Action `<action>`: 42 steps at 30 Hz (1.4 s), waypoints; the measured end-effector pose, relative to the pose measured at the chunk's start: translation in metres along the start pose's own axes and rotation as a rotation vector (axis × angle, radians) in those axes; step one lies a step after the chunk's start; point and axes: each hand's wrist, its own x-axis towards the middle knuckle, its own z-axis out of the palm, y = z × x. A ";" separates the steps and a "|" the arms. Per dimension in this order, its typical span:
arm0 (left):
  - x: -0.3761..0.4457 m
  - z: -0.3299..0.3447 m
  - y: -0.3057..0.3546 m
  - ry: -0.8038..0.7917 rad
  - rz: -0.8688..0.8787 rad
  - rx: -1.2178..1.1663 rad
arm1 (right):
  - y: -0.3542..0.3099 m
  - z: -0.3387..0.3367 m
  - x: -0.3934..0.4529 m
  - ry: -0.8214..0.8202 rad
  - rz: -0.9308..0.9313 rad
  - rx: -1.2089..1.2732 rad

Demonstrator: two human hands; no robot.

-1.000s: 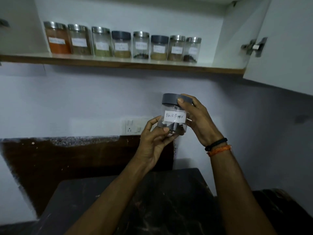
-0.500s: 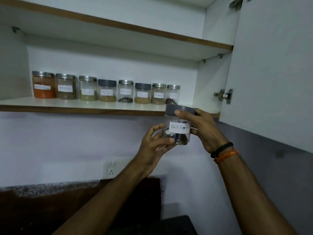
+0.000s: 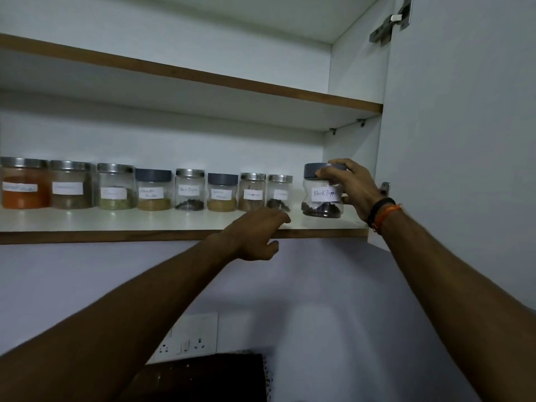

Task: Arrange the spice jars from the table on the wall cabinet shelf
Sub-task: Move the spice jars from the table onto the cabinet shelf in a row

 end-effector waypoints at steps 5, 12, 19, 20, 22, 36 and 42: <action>0.041 -0.002 -0.008 -0.149 0.009 0.103 | 0.030 0.000 0.039 0.044 0.029 -0.024; 0.057 0.016 -0.021 -0.384 -0.065 -0.058 | 0.061 0.006 0.093 0.033 0.008 -0.147; 0.059 0.019 -0.025 -0.378 -0.049 -0.057 | 0.089 0.019 0.121 0.010 0.049 -0.239; 0.059 0.020 -0.026 -0.379 -0.050 -0.058 | 0.092 0.020 0.124 0.011 0.045 -0.239; 0.060 0.019 -0.026 -0.378 -0.052 -0.064 | 0.095 0.020 0.128 0.014 0.029 -0.246; 0.060 0.013 -0.021 -0.403 -0.092 -0.090 | 0.107 0.026 0.154 -0.029 0.023 -0.313; 0.059 0.011 -0.020 -0.402 -0.105 -0.096 | 0.112 0.034 0.157 -0.025 -0.004 -0.373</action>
